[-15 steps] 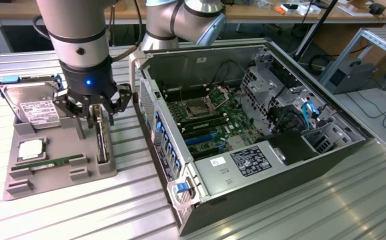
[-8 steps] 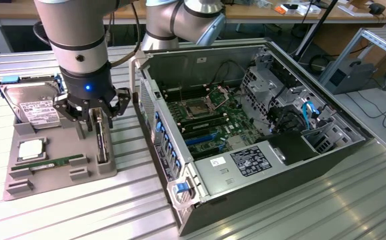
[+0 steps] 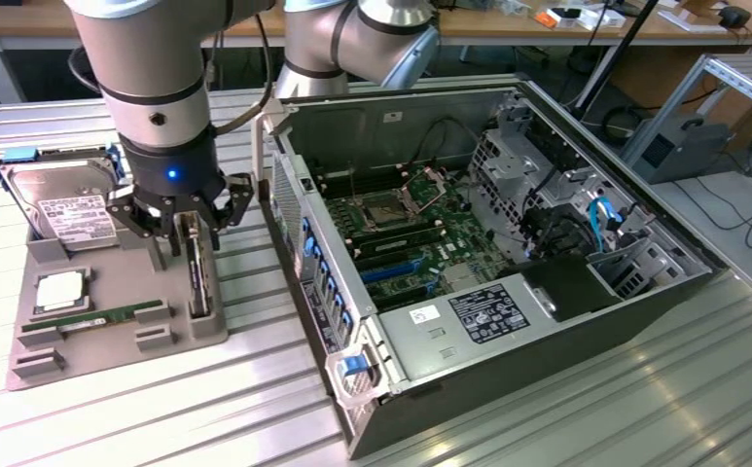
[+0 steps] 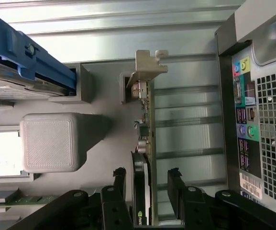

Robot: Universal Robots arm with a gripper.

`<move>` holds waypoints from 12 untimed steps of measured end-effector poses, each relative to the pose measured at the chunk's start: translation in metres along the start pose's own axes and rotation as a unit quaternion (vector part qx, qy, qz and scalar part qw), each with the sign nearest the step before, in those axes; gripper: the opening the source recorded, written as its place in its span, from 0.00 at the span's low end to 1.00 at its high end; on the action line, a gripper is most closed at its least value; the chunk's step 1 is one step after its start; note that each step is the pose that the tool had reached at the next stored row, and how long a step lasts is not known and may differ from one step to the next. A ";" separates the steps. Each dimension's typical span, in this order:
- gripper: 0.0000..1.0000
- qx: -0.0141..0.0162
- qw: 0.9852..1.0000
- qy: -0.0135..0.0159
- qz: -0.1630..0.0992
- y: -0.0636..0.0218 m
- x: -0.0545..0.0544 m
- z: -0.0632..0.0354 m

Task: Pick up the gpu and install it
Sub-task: 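Pick up the gpu and move the gpu toward the slot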

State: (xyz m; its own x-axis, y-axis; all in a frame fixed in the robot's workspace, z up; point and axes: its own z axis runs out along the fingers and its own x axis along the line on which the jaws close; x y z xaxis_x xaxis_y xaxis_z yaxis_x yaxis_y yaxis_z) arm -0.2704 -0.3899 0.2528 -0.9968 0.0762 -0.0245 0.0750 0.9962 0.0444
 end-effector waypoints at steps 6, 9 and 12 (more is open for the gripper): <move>0.48 0.000 1.000 0.000 0.000 0.0002 0.000 0.0096; 0.48 0.000 1.000 0.000 0.000 0.0002 0.000 0.0105; 0.48 0.000 1.000 0.000 0.000 0.0002 0.000 0.0106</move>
State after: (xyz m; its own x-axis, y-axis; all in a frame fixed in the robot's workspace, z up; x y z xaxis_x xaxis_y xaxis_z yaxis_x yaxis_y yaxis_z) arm -0.2704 -0.3892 0.2422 -0.9968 0.0762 -0.0244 0.0750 0.9962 0.0443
